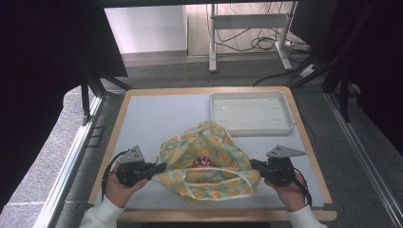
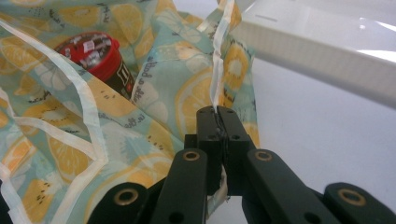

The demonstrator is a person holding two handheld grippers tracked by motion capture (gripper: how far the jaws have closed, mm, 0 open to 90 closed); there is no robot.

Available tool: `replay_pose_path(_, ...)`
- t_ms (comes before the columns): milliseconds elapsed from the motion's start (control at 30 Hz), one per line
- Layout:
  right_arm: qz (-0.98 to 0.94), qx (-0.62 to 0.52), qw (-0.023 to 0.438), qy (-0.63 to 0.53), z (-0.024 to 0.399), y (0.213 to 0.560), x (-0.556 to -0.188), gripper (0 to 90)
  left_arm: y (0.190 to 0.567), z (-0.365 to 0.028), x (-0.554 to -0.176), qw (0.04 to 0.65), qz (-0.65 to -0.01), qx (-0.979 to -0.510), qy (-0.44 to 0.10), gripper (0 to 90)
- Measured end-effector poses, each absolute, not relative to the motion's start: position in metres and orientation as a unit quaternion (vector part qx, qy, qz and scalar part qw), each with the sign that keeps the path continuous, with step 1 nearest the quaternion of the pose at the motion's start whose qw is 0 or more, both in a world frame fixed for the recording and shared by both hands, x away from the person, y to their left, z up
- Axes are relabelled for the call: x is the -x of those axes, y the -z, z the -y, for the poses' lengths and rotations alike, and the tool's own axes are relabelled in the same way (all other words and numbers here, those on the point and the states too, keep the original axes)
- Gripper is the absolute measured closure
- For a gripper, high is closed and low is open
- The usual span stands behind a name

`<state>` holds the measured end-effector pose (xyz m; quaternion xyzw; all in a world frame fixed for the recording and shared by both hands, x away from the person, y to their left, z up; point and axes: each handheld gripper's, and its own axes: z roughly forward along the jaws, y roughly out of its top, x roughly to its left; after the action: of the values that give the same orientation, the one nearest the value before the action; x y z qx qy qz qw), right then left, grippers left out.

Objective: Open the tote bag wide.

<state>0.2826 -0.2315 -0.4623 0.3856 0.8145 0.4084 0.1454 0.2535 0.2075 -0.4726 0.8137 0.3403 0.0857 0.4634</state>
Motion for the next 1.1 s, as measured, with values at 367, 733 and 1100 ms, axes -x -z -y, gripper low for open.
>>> replay_pose_path(367, -0.819, -0.39, 0.133, -0.399, 0.235, 0.472, -0.278, 87.9, 0.479, -0.205, -0.253, 0.456, -0.341, -0.818, -0.079, 86.1)
replay_pose_path(733, -0.838, -0.388, 0.126, -0.362, 0.227, 0.495, -0.28, 87.9, 0.502, -0.198, -0.257, 0.417, -0.346, -0.838, -0.062, 85.7)
replay_pose_path(1100, -0.85, -0.384, 0.127, -0.337, 0.22, 0.508, -0.282, 86.9, 0.52, -0.19, -0.262, 0.389, -0.347, -0.852, -0.055, 84.0)
